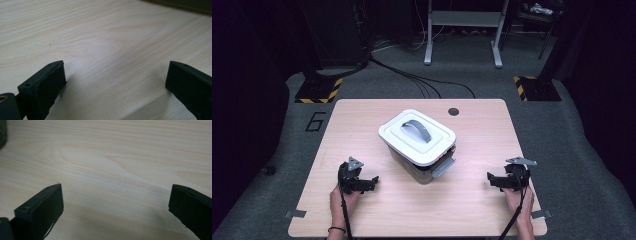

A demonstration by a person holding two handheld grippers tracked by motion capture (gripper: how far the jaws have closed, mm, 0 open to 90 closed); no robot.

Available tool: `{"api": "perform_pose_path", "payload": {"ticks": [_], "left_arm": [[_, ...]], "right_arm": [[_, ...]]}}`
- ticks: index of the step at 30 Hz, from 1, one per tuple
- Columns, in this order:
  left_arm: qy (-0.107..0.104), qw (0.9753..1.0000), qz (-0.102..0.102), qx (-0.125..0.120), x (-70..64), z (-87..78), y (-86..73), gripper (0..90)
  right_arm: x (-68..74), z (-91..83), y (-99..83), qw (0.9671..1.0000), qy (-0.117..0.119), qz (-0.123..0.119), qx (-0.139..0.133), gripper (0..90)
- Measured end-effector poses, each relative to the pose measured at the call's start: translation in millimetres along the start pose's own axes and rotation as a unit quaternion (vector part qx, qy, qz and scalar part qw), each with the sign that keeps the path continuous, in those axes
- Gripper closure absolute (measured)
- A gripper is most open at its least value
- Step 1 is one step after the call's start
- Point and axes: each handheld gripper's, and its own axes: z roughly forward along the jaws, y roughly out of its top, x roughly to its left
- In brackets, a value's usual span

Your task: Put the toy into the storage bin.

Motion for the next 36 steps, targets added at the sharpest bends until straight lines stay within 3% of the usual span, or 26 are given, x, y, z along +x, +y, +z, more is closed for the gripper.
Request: {"api": "perform_pose_path", "payload": {"ticks": [7,10,36], "left_arm": [[0.002,0.9999,-0.009,-0.01,-1.4,1.3,-0.6,2.6],[0.002,0.9999,-0.01,-0.01,-1.5,1.3,-0.6,2.6],[0.003,0.9999,-0.01,-0.011,-1.7,1.4,-0.6,2.6]], "right_arm": [[1.6,3.6,-8.9,1.0,-0.007,-0.001,-0.001,0.0],[6.9,5.8,-10.9,0.9993,-0.035,-0.015,-0.001,0.0],[6.4,6.0,-10.7,0.9994,-0.031,-0.017,0.0,0.0]]}}
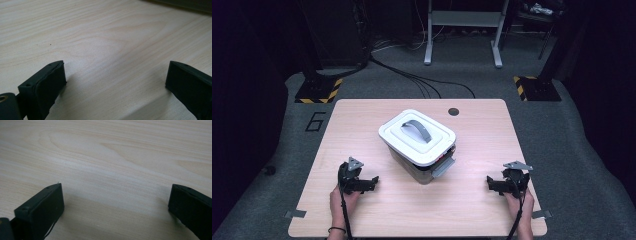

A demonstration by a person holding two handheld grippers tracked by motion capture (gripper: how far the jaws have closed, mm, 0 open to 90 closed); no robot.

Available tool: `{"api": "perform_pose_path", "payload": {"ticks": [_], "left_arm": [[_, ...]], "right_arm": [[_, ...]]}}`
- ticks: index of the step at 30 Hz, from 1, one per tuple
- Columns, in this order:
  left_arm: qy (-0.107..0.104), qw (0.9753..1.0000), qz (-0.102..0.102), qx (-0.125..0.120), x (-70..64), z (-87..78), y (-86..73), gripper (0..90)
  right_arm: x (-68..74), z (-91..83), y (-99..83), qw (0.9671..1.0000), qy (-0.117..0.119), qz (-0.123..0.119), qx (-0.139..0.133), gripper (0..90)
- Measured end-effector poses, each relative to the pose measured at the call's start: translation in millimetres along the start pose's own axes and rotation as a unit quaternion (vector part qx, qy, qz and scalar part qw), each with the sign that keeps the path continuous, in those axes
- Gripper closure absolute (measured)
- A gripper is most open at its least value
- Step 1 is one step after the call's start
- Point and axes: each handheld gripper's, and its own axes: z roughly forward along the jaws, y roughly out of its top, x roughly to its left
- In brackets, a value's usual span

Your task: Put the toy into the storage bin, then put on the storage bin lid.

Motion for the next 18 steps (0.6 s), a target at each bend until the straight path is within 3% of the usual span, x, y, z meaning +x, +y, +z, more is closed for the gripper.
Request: {"api": "perform_pose_path", "payload": {"ticks": [18], "left_arm": [[0.001,1.0,0.0,0.0,-0.2,-0.1,0.0,2.8]], "right_arm": [[0.0,0.0,-0.1,1.0,0.0,0.0,0.0,0.0]]}}
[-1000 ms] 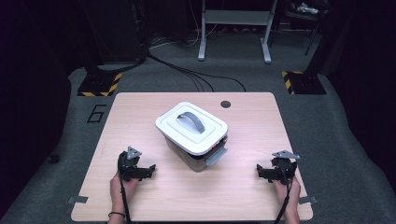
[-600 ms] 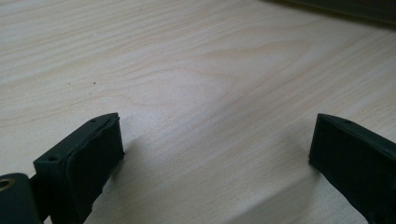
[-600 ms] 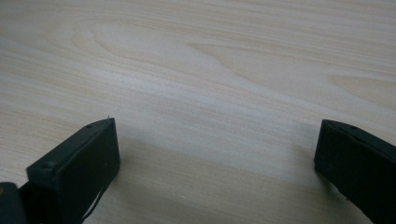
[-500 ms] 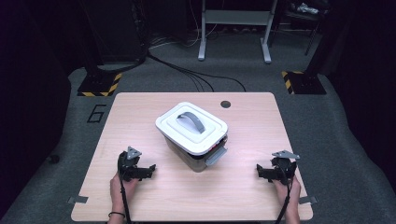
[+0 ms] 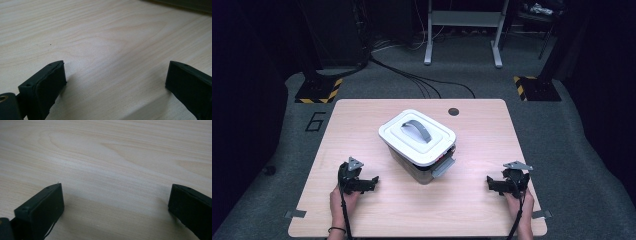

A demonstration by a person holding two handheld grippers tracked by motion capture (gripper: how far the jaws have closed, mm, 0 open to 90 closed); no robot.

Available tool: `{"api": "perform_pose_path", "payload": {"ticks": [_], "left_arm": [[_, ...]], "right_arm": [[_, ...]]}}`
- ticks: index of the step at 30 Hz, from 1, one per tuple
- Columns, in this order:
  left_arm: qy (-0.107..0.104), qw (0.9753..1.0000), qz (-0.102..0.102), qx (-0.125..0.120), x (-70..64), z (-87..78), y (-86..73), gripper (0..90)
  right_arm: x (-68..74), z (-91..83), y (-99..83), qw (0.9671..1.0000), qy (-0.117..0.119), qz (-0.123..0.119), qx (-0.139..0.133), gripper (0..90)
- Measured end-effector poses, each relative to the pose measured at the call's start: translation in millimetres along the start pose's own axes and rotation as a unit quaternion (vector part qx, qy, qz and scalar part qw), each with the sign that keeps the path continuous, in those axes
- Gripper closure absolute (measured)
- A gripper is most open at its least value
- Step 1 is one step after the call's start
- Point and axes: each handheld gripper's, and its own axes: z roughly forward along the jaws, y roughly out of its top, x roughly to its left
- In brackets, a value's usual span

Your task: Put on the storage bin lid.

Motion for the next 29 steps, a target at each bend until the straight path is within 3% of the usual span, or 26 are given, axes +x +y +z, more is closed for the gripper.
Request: {"api": "perform_pose_path", "payload": {"ticks": [29], "left_arm": [[-0.001,1.0,0.001,0.002,0.0,-0.4,0.4,3.0]], "right_arm": [[0.1,0.5,0.3,1.0,-0.002,0.0,0.0,0.0]]}}
